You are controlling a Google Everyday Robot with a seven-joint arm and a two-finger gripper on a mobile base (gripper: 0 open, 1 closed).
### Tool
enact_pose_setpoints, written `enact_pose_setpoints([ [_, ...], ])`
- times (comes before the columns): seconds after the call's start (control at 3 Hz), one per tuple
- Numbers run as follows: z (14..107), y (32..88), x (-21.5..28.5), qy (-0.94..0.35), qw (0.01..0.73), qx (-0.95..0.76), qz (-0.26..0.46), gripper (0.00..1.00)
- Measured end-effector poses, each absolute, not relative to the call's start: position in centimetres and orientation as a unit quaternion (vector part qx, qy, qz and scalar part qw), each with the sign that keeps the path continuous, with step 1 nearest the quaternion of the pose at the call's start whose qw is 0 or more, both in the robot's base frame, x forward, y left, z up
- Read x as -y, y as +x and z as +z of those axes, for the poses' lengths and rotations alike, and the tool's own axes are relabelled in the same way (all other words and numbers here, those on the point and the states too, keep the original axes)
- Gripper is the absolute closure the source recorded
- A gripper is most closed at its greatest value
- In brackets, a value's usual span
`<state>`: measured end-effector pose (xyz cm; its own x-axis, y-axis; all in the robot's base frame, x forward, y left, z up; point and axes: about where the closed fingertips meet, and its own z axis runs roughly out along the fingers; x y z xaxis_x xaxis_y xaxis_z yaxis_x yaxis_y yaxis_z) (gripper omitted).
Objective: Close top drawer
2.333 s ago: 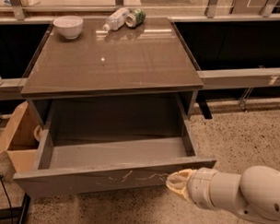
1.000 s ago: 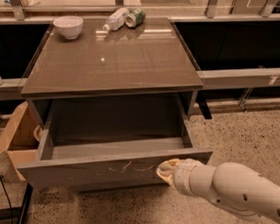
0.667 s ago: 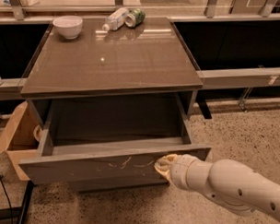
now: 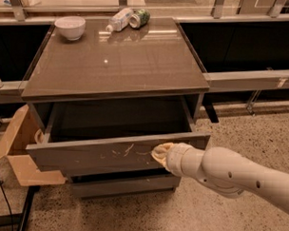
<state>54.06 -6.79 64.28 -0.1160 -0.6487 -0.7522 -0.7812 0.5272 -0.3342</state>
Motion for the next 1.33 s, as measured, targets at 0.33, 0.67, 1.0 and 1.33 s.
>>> enact_pose_setpoints([
  [0.33, 64.2, 56.4, 5.6, -0.486, 0.467, -0.735, 0.074, 1.0],
  [0.67, 64.2, 58.7, 4.4, -0.49, 0.473, -0.729, 0.076, 1.0],
  [1.0, 63.8, 60.8, 3.2, -0.497, 0.472, -0.723, 0.079, 1.0],
  [1.33, 63.5, 62.5, 1.5, -0.512, 0.47, -0.714, 0.086, 1.0],
])
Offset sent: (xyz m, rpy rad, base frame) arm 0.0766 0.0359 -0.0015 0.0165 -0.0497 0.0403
